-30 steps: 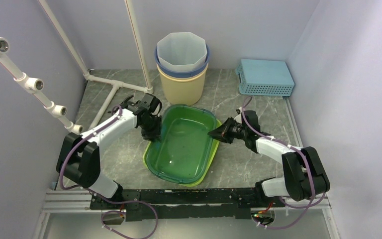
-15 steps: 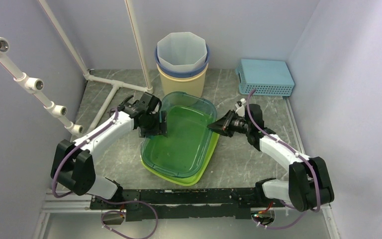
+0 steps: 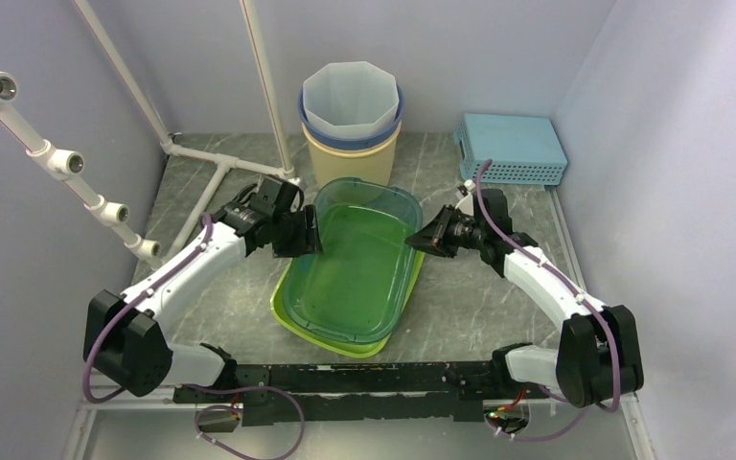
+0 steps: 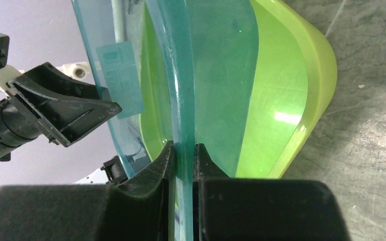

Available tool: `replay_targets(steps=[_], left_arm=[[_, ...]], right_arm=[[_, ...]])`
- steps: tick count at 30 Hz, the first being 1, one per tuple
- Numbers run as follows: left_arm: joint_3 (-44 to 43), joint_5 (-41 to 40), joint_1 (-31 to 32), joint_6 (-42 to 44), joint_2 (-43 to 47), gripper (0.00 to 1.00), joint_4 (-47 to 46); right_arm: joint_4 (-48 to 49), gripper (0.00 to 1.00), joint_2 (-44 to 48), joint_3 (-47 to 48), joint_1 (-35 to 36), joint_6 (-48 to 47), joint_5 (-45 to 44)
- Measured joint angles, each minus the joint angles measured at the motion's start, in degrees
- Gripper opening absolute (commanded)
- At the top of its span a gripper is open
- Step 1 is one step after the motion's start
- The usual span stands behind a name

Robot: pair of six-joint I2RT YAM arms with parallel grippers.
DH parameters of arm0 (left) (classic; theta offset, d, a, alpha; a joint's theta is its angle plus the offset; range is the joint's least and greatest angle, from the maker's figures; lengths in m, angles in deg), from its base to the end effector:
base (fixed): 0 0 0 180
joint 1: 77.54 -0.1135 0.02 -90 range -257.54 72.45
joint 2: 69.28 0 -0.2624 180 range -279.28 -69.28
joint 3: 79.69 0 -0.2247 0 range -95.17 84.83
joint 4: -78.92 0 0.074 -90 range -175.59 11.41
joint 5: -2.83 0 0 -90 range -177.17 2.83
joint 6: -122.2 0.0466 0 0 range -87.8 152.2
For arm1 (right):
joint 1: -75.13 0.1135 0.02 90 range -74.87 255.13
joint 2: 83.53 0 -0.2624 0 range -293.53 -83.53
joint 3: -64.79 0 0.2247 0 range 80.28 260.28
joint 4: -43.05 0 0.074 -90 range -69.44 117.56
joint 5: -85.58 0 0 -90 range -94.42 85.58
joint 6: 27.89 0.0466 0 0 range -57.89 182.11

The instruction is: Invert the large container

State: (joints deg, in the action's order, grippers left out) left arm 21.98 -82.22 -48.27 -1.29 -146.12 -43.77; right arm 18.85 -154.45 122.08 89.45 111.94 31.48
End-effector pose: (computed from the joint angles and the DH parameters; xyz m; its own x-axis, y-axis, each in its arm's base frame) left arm 0.2183 -0.1270 0.2752 -0.8940 -0.1291 -0.4291 0.0433 0.9282 -0.3695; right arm 0.2266 0.0860 0.2400 -0.8793 0.4144 -0.2347 0.0354 0.5483 0.8355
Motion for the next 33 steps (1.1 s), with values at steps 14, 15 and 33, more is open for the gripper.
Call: replay_targets(steps=[14, 15, 33], left_arm=[[2.6, 0.8, 0.0, 4.2, 0.4, 0.03, 0.0], [3.0, 0.8, -0.1, 4.1, 0.6, 0.02, -0.2], [12.5, 3.9, -1.9, -2.1, 4.5, 0.03, -8.1]], right_arm=[[2.0, 0.23, 0.0, -1.0, -1.0, 0.0, 1.7], [2.7, 0.27, 0.0, -1.4, -1.0, 0.3, 2.1], [8.0, 0.36, 3.1, -7.0, -0.9, 4.3, 11.5]])
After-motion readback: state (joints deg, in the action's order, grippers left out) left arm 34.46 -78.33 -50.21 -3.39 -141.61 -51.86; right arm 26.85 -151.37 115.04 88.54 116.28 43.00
